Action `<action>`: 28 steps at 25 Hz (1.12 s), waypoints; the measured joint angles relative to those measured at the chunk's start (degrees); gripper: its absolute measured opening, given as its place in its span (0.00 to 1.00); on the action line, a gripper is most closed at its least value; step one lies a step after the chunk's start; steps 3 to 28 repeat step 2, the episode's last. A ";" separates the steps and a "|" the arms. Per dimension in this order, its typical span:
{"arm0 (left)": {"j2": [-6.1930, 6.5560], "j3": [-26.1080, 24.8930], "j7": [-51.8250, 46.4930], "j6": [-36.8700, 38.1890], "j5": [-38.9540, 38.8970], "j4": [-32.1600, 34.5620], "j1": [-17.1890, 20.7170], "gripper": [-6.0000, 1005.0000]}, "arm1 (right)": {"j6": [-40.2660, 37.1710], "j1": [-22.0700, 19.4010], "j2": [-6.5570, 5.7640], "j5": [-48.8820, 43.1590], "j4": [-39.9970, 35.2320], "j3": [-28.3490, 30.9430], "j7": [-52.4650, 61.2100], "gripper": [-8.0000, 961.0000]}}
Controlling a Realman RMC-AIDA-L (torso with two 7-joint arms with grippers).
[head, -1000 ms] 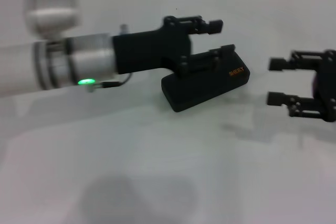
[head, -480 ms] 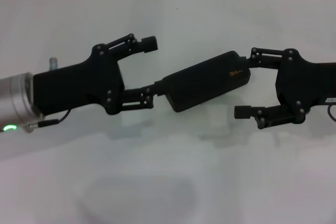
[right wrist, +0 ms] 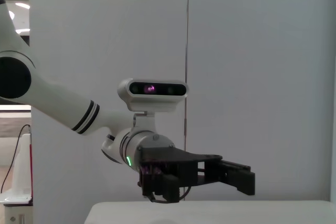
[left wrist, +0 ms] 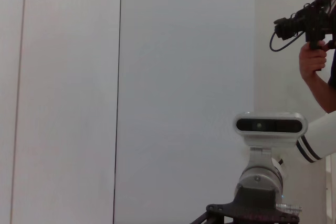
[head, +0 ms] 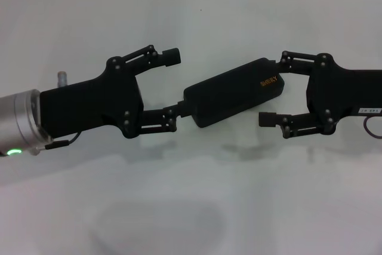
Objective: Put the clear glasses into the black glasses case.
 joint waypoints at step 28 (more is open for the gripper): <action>-0.14 0.01 0.10 0.00 0.29 -0.01 -0.15 0.89 | 0.19 -0.18 0.00 0.02 0.05 0.00 -0.22 0.89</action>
